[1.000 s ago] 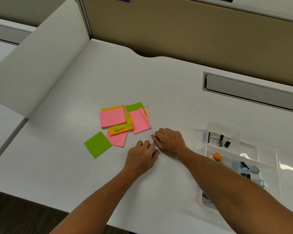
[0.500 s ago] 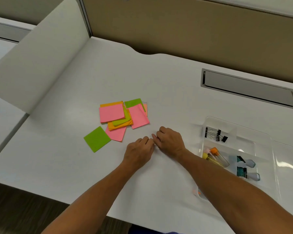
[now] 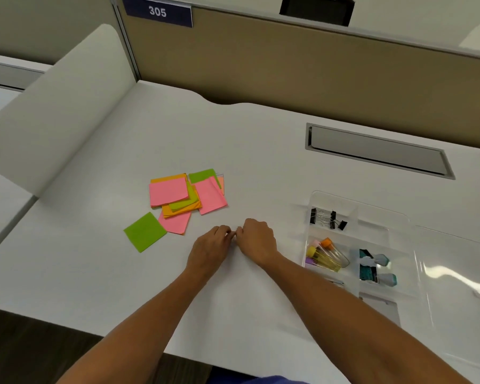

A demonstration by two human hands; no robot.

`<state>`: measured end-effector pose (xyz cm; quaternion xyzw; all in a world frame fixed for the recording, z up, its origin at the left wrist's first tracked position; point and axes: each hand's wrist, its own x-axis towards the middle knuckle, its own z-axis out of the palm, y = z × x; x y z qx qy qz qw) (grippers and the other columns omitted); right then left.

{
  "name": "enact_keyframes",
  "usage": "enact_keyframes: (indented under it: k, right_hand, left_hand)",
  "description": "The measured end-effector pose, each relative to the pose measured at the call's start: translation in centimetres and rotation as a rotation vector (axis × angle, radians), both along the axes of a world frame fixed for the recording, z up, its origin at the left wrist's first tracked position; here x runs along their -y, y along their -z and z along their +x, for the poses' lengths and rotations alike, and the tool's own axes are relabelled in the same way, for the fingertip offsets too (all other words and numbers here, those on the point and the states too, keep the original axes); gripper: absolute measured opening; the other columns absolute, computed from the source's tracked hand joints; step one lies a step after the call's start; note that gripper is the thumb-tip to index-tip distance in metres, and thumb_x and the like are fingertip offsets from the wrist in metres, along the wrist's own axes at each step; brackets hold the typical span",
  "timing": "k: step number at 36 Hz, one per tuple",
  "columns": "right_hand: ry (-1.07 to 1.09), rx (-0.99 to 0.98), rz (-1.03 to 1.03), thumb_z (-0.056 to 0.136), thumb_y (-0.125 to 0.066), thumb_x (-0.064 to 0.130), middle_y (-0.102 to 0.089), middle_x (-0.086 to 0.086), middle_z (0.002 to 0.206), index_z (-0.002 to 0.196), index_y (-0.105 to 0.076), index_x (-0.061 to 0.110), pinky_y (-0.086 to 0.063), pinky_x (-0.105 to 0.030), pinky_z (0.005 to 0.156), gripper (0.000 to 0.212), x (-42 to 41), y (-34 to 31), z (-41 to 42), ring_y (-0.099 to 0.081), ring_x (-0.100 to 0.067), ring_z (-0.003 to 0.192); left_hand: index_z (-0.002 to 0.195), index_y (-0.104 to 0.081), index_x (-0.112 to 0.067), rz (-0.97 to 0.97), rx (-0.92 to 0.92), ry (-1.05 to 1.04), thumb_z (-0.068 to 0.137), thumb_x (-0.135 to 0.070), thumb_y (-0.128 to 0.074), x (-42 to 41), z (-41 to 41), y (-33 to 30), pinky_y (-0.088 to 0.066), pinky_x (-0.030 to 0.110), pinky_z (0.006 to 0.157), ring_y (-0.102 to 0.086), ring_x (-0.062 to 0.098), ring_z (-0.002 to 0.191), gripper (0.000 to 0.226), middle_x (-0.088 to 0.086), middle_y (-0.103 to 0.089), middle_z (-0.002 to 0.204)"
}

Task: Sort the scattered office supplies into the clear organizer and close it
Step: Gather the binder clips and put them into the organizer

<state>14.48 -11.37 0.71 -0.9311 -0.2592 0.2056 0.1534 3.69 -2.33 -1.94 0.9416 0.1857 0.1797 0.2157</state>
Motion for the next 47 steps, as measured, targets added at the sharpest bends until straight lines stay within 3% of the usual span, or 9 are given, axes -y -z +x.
enact_keyframes:
  k: [4,10,15,23,32,36,42,45,47]
  right_hand:
    - [0.195,-0.365,0.165,0.090,-0.055,0.026,-0.058,-0.007,0.061,0.065,-0.046,0.012,-0.039,-0.025,0.051,0.029,0.3,-1.6,-0.3,-0.052,-0.022,0.052]
    - [0.534,-0.868,0.498,0.092,-0.063,0.019,-0.054,-0.008,0.066,0.083,-0.055,0.008,-0.036,-0.022,0.041,0.016,1.5,-3.9,-0.2,-0.044,-0.015,0.043]
    - [0.703,-1.136,0.749,0.089,-0.070,0.021,-0.055,-0.001,0.058,0.091,-0.061,0.009,-0.033,-0.019,0.037,0.015,3.0,-5.6,0.5,-0.044,-0.011,0.043]
    - [0.790,-1.447,0.990,0.096,-0.063,0.028,-0.060,-0.004,0.064,0.080,-0.049,0.015,-0.030,-0.016,0.031,0.026,6.0,-7.7,2.1,-0.041,-0.009,0.044]
    - [0.951,-1.445,1.200,0.102,-0.051,0.035,-0.062,-0.012,0.080,0.095,-0.064,0.003,-0.038,-0.017,0.036,0.035,10.3,-9.3,4.7,-0.057,-0.016,0.057]
    - [1.088,-1.279,1.325,0.103,-0.048,0.032,-0.061,-0.013,0.093,0.103,-0.064,0.000,-0.053,-0.026,0.059,0.036,12.1,-9.6,6.6,-0.061,-0.022,0.072]
    - [1.174,-1.130,1.381,0.100,-0.052,0.043,-0.052,-0.015,0.102,0.121,-0.054,0.001,-0.054,-0.037,0.088,0.047,14.9,-9.5,9.7,-0.052,-0.028,0.086]
    - [1.207,-1.076,1.351,0.097,-0.056,0.046,-0.047,-0.012,0.096,0.119,-0.052,0.002,-0.051,-0.035,0.076,0.049,15.9,-9.6,10.6,-0.045,-0.025,0.080]
    - [1.204,-1.049,1.328,0.097,-0.056,0.046,-0.048,-0.013,0.106,0.127,-0.049,0.003,-0.043,-0.032,0.068,0.053,16.4,-9.5,11.0,-0.043,-0.024,0.085]
  left_hand:
    - [0.086,-0.066,-0.011,-0.335,0.059,-0.238,0.098,-0.025,-0.054,0.7,0.1,-0.3,-0.050,0.036,0.061,-0.060,0.017,0.065,0.023,0.001,-0.067,0.074]
    - [0.082,-0.069,-0.016,-0.705,0.185,-0.539,0.098,-0.030,-0.052,2.4,0.3,-1.3,-0.042,0.024,0.061,-0.062,0.007,0.072,0.027,-0.007,-0.069,0.078]
    - [0.087,-0.070,-0.020,-0.936,0.263,-0.657,0.099,-0.041,-0.048,3.5,0.6,-2.7,-0.047,0.027,0.061,-0.061,0.014,0.068,0.033,-0.003,-0.065,0.074]
    - [0.081,-0.055,-0.011,-1.572,0.349,-0.675,0.102,-0.038,-0.044,4.5,3.1,-6.2,-0.036,0.021,0.043,-0.046,0.012,0.051,0.035,0.002,-0.050,0.064]
    - [0.089,-0.060,-0.001,-1.800,0.272,-0.481,0.100,-0.027,-0.053,8.3,9.7,-9.6,-0.057,0.029,0.058,-0.065,0.017,0.056,0.029,0.011,-0.058,0.076]
    - [0.095,-0.061,-0.004,-1.726,0.179,-0.380,0.098,-0.027,-0.055,10.2,13.0,-10.3,-0.056,0.031,0.065,-0.067,0.020,0.076,0.024,0.012,-0.061,0.093]
    - [0.114,-0.059,-0.005,-1.621,0.058,-0.244,0.099,-0.034,-0.054,12.7,16.5,-11.3,-0.054,0.036,0.088,-0.060,0.026,0.093,0.033,0.012,-0.060,0.105]
    - [0.117,-0.057,-0.005,-1.586,-0.018,-0.216,0.098,-0.038,-0.053,13.8,17.5,-11.8,-0.050,0.037,0.091,-0.054,0.022,0.083,0.039,0.009,-0.057,0.097]
    - [0.118,-0.057,-0.006,-1.557,-0.069,-0.196,0.098,-0.043,-0.051,14.4,18.1,-12.0,-0.049,0.037,0.089,-0.051,0.020,0.078,0.042,0.007,-0.054,0.093]
